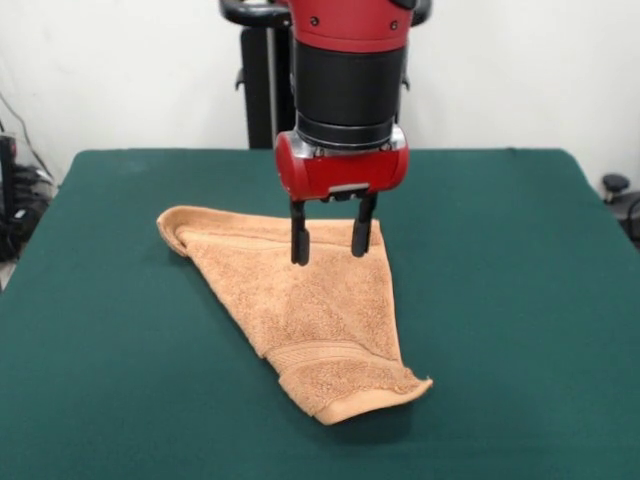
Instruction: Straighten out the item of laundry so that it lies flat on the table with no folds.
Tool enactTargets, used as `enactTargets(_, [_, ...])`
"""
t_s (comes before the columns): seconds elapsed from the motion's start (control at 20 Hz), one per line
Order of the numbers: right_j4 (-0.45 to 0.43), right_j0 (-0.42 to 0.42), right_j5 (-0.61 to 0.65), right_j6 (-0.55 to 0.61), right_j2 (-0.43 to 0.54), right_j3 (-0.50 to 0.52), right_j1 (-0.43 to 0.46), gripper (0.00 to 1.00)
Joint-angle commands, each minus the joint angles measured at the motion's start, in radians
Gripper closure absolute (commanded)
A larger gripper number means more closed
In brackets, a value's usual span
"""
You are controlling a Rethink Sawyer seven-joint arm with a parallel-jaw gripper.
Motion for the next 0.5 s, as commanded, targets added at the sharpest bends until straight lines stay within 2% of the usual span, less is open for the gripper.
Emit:
enactTargets(0.05, [0.043, 0.068, 0.2, 0.115, 0.025, -0.118, 0.043, 0.0])
enactTargets(0.5, [0.051, 0.122, 0.287, 0.164, 0.018, -0.355, 0.128, 0.0])
